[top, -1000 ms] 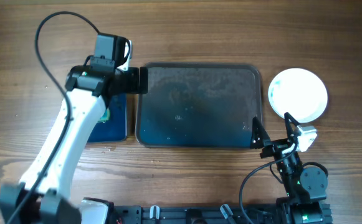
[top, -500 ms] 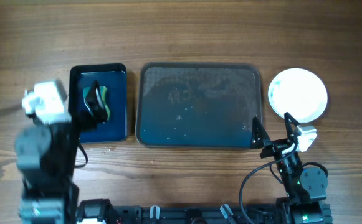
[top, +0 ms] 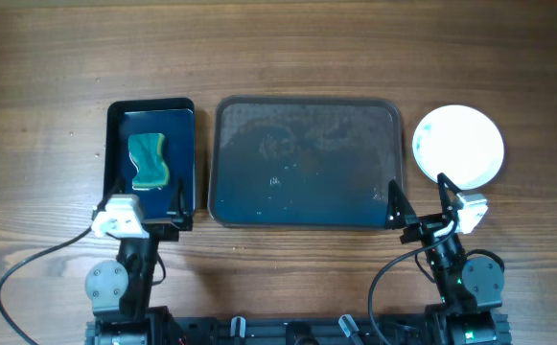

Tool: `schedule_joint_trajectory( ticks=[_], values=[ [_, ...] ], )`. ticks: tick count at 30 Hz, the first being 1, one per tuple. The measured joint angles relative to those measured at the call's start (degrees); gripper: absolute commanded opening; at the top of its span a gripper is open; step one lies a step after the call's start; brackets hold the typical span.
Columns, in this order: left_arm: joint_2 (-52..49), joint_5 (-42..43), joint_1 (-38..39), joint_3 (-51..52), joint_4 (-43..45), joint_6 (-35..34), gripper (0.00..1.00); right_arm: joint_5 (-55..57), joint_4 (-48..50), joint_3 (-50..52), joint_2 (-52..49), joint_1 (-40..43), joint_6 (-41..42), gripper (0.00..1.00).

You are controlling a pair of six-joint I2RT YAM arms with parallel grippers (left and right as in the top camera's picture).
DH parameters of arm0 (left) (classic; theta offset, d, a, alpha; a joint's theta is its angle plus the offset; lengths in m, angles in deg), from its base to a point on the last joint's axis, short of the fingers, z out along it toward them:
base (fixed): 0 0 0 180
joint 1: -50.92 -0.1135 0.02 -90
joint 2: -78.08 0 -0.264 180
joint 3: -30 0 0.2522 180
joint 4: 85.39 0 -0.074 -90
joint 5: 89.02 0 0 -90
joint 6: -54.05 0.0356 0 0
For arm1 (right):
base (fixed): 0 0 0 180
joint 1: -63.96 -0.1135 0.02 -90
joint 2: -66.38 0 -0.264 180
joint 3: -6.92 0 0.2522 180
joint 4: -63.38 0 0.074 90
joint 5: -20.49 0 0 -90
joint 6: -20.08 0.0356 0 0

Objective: Clean dirty plates on tray and stack at the side

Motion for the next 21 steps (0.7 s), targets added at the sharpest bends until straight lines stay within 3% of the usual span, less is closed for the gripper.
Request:
schedule_joint_trajectory(
  ticks=[21],
  values=[
    [2.8, -2.4, 3.0, 4.3, -0.9, 2.2, 1.00, 0.0, 0.0, 0.0, 0.0, 0.0, 0.0, 1.00]
  ],
)
